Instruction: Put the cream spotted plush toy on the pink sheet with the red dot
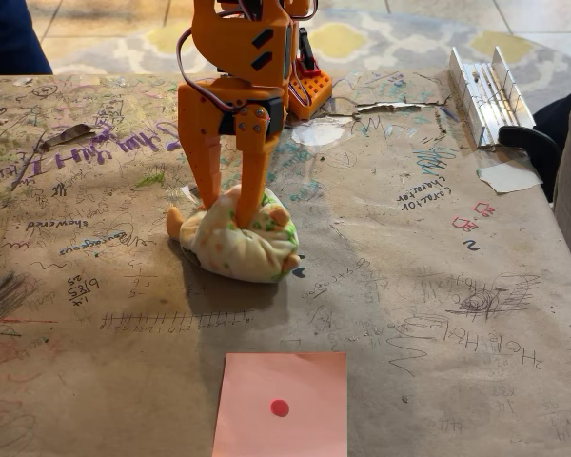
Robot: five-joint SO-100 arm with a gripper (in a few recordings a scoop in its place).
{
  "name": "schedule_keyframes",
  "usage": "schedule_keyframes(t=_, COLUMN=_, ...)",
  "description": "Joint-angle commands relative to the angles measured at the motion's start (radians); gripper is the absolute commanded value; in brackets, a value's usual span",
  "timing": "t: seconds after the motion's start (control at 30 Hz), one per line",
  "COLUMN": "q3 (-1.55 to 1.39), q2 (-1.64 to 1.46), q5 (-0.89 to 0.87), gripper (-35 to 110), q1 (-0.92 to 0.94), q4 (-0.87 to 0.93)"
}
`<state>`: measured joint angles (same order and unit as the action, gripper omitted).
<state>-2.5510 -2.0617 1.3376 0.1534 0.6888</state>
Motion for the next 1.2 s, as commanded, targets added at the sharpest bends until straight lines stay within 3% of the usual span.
schedule_keyframes(t=0.0, q3=0.084, q2=-0.018, q5=-0.034, gripper=2, q1=0.044, q4=0.127)
schedule_keyframes(t=0.33, q3=0.156, q2=-0.104, q5=-0.149, gripper=0, q1=0.086, q4=0.288)
schedule_keyframes(t=0.6, q3=0.574, q2=-0.193, q5=-0.462, gripper=0, q1=-0.011, q4=0.607)
schedule_keyframes(t=0.77, q3=0.928, q2=-0.253, q5=-0.525, gripper=0, q1=-0.078, q4=0.741)
schedule_keyframes(t=1.03, q3=1.531, q2=-0.282, q5=-0.618, gripper=0, q1=-0.127, q4=0.798)
schedule_keyframes(t=1.17, q3=1.697, q2=-0.313, q5=-0.721, gripper=0, q1=-0.092, q4=0.672)
